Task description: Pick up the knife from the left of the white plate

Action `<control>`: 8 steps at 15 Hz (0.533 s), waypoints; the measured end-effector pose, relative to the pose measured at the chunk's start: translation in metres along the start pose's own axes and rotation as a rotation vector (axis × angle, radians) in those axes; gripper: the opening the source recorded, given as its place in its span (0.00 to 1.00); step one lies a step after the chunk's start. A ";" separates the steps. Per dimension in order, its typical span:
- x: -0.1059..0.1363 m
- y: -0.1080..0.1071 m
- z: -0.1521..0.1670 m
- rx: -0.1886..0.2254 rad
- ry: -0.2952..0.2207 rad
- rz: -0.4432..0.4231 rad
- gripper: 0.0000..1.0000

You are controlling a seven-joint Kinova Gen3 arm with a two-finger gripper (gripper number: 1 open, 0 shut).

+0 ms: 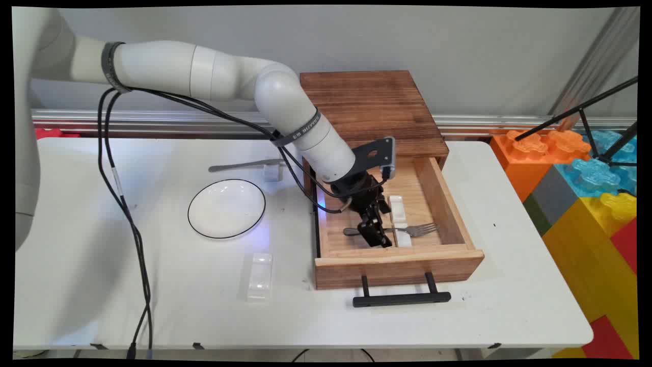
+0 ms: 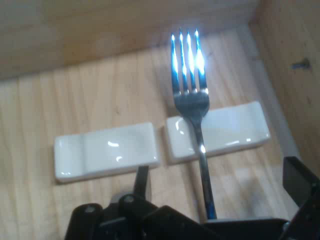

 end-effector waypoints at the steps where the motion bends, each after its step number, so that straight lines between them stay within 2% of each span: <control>1: 0.003 0.000 -0.003 0.004 0.005 -0.002 1.00; 8: 0.023 -0.004 -0.042 0.037 0.045 -0.038 1.00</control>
